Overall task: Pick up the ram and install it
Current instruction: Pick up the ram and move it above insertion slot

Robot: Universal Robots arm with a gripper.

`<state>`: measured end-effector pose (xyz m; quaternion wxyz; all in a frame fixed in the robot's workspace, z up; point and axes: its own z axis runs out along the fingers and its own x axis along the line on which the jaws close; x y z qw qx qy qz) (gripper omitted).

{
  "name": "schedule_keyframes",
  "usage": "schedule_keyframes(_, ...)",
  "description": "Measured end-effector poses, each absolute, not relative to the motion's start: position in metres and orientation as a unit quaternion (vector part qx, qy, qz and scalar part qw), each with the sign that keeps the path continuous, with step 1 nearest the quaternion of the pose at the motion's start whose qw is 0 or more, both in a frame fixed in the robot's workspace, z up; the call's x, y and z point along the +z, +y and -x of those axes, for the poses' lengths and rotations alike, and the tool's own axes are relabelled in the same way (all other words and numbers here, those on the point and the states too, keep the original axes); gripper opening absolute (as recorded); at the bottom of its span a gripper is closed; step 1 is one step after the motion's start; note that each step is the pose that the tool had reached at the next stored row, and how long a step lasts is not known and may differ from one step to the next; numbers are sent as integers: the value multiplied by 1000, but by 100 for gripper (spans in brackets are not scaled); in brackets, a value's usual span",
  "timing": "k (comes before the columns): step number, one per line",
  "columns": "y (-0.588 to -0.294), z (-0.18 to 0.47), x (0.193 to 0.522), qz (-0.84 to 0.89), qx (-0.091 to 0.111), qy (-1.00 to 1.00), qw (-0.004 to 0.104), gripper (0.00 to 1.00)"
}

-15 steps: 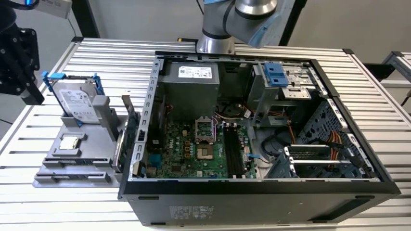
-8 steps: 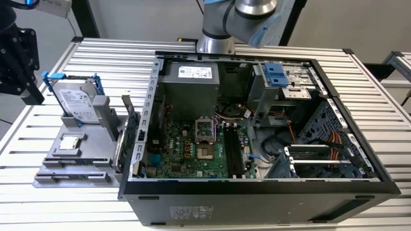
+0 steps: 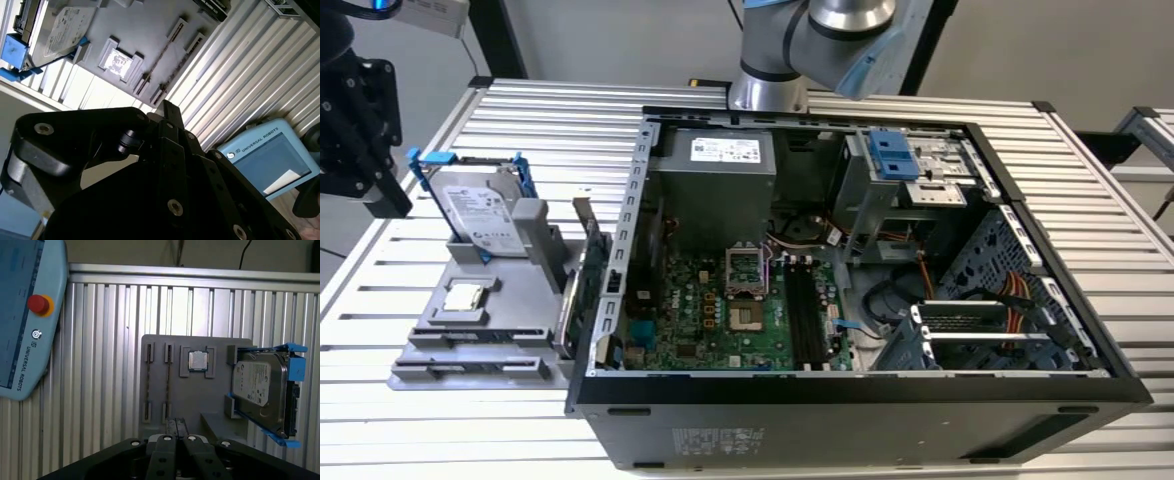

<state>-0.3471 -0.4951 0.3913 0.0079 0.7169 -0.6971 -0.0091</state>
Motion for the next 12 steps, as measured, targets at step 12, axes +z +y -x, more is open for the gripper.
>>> schedule_keyframes(12, -495, 347, 391, -717, -9, -697, 8, 100)
